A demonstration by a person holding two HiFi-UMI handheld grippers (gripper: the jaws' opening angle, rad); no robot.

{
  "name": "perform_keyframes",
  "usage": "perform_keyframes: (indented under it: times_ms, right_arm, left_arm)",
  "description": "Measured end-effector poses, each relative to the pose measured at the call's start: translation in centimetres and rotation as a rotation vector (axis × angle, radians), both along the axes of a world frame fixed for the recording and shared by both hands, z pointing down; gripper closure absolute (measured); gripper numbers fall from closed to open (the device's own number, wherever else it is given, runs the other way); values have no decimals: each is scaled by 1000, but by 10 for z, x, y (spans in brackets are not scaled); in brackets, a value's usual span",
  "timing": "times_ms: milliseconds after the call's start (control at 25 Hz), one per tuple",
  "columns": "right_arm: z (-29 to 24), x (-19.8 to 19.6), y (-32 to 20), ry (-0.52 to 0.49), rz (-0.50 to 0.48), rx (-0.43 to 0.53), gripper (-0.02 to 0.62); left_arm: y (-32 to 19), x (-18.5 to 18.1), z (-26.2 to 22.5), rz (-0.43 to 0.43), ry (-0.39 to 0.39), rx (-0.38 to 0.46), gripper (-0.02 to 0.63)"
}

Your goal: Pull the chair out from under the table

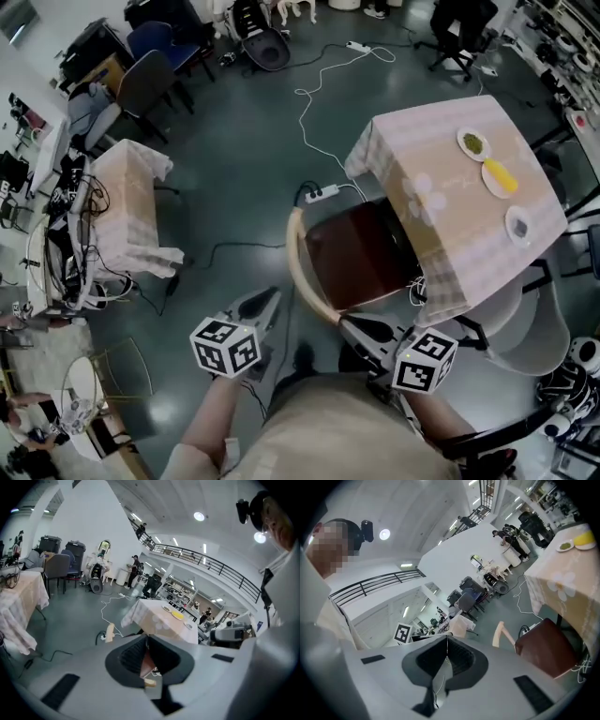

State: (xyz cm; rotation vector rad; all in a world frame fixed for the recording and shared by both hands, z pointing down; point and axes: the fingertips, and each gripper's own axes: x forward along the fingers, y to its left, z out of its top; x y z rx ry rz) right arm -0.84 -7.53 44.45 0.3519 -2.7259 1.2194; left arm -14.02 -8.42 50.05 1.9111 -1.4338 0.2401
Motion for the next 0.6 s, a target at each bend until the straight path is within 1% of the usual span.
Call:
perform_keyframes:
  times_ms: [80, 200, 240, 360, 480, 600]
  right_arm:
    - [2, 8, -6, 0, 7, -3, 584]
    - [4, 22, -14, -3, 15, -7, 584]
    - [5, 27, -16, -4, 24, -10, 584]
    - [11, 45, -21, -2, 59, -28, 584]
    - [16, 59, -23, -6, 73, -47, 584]
    - [20, 66, -24, -5, 62, -61, 584]
  left_arm:
    - [-8, 3, 17, -12, 4, -44, 598]
    - [-15, 11, 32, -38, 102, -118, 598]
    - [-18, 14, 37, -41, 118, -136, 598]
    - [-28, 17, 58, -51, 114, -189, 598]
    - [-36, 21, 85, -71, 156, -254, 598]
    - [-40, 15, 112, -129, 165, -313, 598]
